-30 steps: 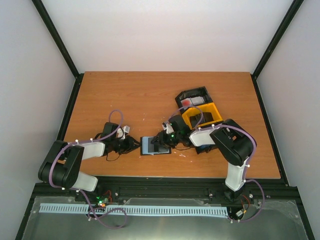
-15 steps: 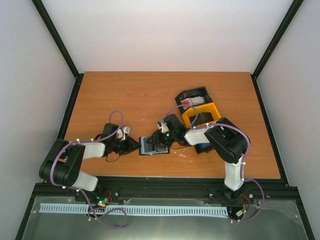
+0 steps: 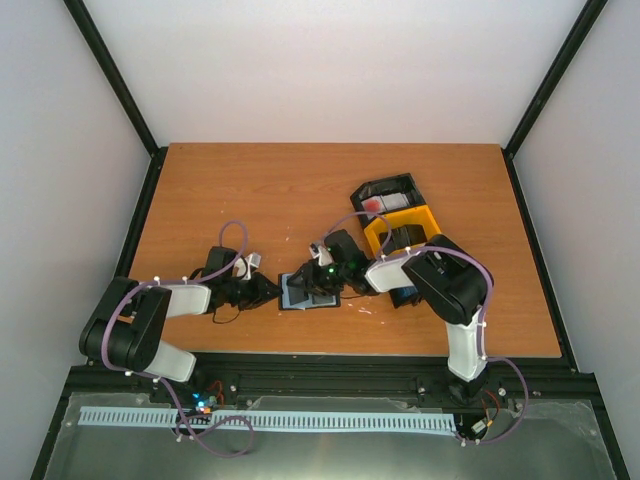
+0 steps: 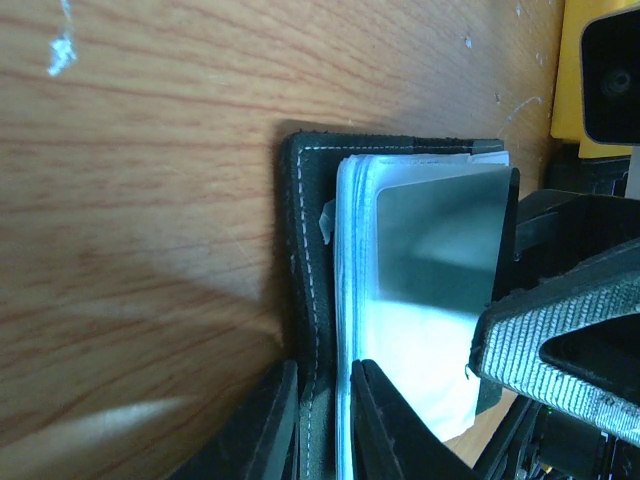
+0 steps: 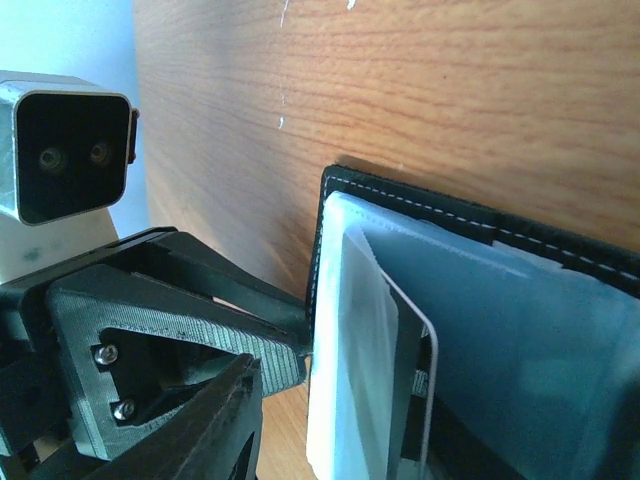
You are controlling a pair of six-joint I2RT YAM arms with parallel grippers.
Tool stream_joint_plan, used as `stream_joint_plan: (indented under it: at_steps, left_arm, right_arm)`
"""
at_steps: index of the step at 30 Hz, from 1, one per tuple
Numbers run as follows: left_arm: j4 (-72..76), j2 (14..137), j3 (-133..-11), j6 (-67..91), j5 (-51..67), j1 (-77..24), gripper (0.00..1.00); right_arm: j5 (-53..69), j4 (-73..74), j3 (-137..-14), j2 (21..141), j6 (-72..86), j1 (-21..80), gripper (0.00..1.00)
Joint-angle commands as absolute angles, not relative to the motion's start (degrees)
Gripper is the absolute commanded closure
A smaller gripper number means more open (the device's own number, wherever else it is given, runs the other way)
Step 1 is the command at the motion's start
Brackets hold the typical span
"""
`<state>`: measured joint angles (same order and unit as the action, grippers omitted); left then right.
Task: Put the credit cards into the card holder
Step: Insert the credit card into the card holder.
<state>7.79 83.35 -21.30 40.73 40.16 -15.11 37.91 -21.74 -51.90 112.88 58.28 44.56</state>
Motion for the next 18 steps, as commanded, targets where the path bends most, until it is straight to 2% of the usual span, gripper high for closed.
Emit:
stream_joint_plan:
  at_steps: [1,9,18]
  left_arm:
    - [6.9,84.2,-20.6,39.2,38.8,-15.4,0.83]
    - [5.2,83.8,-22.1,38.2,38.3,-15.4,0.82]
    - [6.2,82.3,-21.1,37.8,38.3,-15.4,0.81]
  right_arm:
    - [32.9,-16.5,-50.5,110.5,56.1,45.6,0.66]
    - [24.9,4.5,-57.4,107.7,48.0,47.4,0.62]
    - [19.6,12.3,-59.7,106.8,47.5,49.1,0.53]
